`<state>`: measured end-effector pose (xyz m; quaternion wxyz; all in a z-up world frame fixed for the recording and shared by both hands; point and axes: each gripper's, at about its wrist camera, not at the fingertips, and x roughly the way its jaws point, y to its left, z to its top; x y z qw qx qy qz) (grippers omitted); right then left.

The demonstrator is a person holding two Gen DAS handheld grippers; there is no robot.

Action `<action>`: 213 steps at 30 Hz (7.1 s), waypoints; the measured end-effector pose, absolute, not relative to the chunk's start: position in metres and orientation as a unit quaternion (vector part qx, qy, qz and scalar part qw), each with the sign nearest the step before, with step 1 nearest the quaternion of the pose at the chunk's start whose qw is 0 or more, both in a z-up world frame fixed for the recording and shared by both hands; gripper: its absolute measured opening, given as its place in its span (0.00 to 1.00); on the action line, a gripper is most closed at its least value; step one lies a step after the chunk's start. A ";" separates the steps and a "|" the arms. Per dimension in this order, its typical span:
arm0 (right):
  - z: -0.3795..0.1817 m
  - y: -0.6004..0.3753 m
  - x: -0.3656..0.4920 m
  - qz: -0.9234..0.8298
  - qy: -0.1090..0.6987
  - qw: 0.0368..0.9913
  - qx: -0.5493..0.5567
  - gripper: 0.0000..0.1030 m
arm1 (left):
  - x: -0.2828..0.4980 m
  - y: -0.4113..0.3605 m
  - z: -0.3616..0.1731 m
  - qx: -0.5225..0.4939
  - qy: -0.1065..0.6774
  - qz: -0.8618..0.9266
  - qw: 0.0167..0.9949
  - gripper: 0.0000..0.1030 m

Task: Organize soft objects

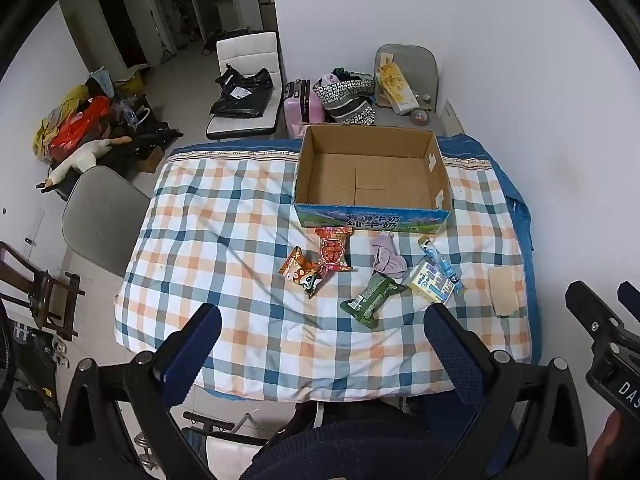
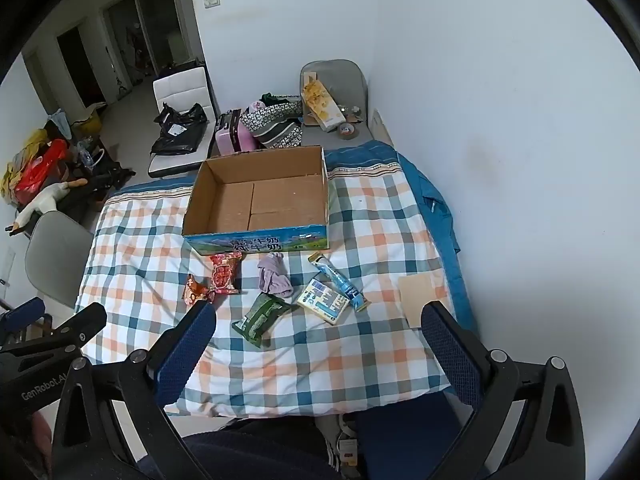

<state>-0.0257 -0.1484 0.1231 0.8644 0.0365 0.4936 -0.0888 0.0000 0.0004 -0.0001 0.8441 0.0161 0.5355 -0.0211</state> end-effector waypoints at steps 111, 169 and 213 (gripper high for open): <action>-0.013 -0.193 0.066 -0.094 0.564 0.818 0.065 1.00 | 0.079 -0.017 -0.129 0.025 0.604 -0.018 0.796 1.00; -0.415 -0.146 0.151 -0.049 0.758 0.639 0.123 0.64 | 0.169 -0.037 -0.416 0.021 0.753 -0.034 0.657 0.34; -0.199 -0.171 0.331 0.006 0.624 0.773 0.110 0.63 | 0.426 -0.069 -0.226 -0.062 0.688 -0.146 0.709 0.33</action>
